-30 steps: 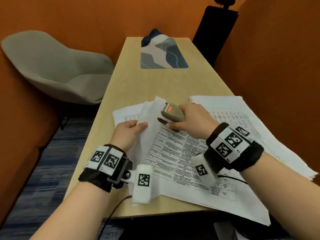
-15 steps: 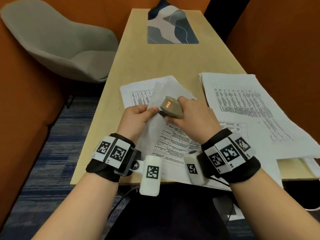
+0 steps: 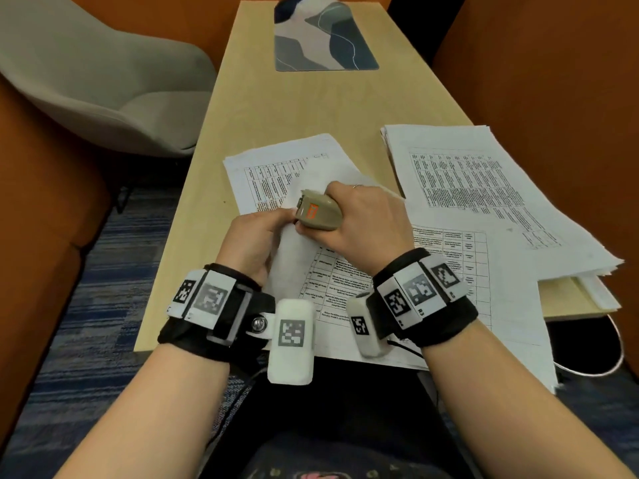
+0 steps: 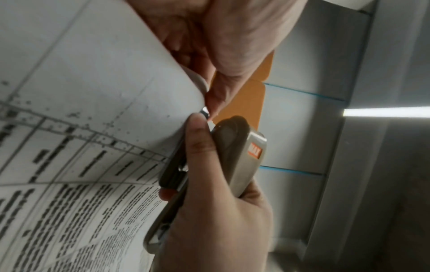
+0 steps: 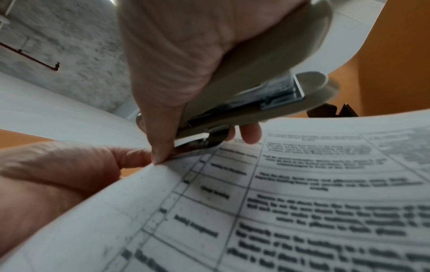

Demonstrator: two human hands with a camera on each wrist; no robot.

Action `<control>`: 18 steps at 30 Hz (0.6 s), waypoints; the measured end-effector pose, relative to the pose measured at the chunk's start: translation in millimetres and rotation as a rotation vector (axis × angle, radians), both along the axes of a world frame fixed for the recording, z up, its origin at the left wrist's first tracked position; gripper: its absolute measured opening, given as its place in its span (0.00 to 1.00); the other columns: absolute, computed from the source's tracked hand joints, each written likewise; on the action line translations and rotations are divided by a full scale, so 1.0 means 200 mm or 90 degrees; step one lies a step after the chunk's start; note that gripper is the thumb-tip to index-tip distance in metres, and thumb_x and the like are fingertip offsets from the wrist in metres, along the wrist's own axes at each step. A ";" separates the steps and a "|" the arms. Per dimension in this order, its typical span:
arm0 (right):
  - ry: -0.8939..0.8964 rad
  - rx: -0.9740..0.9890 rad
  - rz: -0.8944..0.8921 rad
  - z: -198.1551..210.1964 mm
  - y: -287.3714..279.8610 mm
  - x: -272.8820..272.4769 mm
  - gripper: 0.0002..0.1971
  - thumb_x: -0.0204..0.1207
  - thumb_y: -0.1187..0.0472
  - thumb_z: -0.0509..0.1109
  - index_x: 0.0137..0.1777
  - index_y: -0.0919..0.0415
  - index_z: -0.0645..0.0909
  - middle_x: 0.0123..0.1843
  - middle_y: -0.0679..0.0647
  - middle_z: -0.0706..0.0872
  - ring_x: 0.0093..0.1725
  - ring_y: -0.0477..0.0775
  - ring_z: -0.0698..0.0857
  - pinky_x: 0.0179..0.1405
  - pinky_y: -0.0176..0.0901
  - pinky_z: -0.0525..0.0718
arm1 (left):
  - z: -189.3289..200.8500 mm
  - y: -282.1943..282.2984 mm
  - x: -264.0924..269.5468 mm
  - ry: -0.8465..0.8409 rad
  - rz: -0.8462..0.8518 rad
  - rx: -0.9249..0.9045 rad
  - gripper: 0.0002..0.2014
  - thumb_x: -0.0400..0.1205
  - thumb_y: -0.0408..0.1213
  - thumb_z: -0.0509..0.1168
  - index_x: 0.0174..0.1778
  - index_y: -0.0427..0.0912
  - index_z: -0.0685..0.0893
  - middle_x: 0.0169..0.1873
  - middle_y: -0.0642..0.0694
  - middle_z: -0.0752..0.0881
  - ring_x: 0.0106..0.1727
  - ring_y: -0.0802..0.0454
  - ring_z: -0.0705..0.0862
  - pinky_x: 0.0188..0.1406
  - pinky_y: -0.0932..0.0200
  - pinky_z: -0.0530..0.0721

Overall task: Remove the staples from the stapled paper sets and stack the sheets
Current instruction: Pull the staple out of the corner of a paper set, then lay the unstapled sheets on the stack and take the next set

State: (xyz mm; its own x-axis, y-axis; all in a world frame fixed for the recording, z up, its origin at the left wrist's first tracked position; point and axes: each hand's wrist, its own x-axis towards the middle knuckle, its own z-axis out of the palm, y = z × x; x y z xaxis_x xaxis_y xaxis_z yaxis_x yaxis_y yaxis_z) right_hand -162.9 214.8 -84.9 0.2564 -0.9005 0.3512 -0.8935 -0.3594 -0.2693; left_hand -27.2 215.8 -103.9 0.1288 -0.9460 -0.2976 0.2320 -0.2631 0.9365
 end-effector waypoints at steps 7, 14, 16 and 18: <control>-0.017 -0.157 0.024 -0.04 0.02 0.01 0.20 0.61 0.39 0.73 0.33 0.57 0.77 0.26 0.51 0.81 0.23 0.58 0.82 0.25 0.35 0.60 | -0.01 0.04 0.01 0.065 0.010 0.064 0.19 0.77 0.28 0.66 0.17 0.38 0.83 0.14 0.46 0.80 0.14 0.55 0.77 0.15 0.71 0.75; -0.279 0.204 -0.064 -0.07 0.00 -0.02 0.22 0.64 0.35 0.73 0.44 0.54 0.82 0.42 0.51 0.88 0.48 0.55 0.85 0.45 0.49 0.82 | -0.01 0.06 0.03 -0.045 -0.111 -0.077 0.08 0.81 0.23 0.60 0.45 0.35 0.85 0.35 0.45 0.90 0.36 0.53 0.88 0.40 0.61 0.88; -0.342 0.271 -0.066 -0.08 -0.02 -0.03 0.16 0.63 0.39 0.76 0.37 0.51 0.82 0.36 0.48 0.87 0.40 0.51 0.85 0.39 0.46 0.82 | -0.03 0.06 0.04 -0.141 -0.113 -0.116 0.07 0.79 0.24 0.64 0.44 0.38 0.86 0.39 0.42 0.90 0.42 0.49 0.88 0.48 0.52 0.87; -0.388 0.330 -0.064 -0.07 -0.02 -0.03 0.15 0.63 0.44 0.78 0.30 0.52 0.79 0.27 0.46 0.82 0.27 0.44 0.81 0.27 0.39 0.76 | -0.03 0.07 0.04 -0.208 -0.116 -0.145 0.02 0.76 0.32 0.69 0.42 0.37 0.87 0.42 0.33 0.89 0.46 0.42 0.87 0.54 0.39 0.84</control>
